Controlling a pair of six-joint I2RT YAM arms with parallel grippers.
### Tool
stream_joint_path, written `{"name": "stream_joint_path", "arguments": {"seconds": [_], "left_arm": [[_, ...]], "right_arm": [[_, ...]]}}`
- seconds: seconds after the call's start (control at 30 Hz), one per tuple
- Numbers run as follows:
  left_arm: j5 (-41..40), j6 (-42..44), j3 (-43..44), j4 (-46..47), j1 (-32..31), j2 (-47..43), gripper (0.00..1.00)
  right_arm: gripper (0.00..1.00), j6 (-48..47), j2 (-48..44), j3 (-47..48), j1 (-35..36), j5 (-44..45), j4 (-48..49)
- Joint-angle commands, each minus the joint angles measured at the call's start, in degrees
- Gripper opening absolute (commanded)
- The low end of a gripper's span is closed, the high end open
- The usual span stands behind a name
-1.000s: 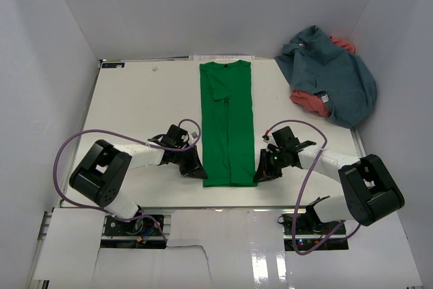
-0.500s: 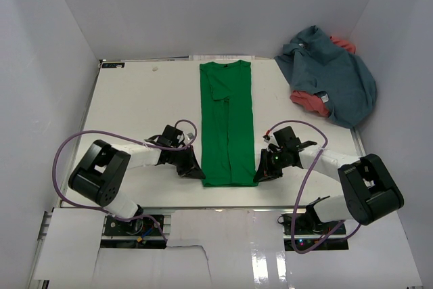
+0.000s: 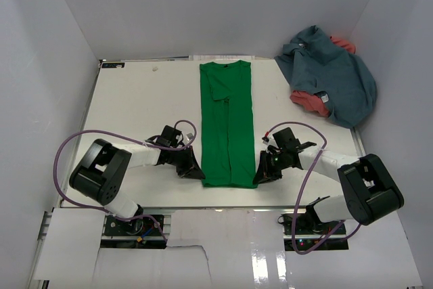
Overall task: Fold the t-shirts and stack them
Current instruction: Grab the bottom of the folded rectangular tshirt with both arms
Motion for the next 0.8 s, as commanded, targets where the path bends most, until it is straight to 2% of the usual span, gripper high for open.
{"name": "stream_joint_path", "arguments": {"seconds": [0.0, 0.2, 0.37, 0.77], "left_arm": [[-6.7, 2.3, -1.5, -3.8, -0.1, 1.2, 0.0], [-4.2, 1.2, 0.2, -5.4, -0.1, -1.1, 0.0], [-5.1, 1.5, 2.9, -10.4, -0.1, -4.4, 0.0], [-2.8, 1.6, 6.9, -11.8, -0.1, -3.4, 0.0]], "right_arm": [[0.08, -1.5, -0.2, 0.2, 0.5, 4.3, -3.5], [0.08, -2.2, -2.4, 3.2, 0.5, 4.1, -7.4], [0.08, -2.4, -4.8, 4.4, 0.5, 3.4, -9.8], [0.08, -3.1, -4.1, 8.3, 1.2, 1.8, -11.3]]}}
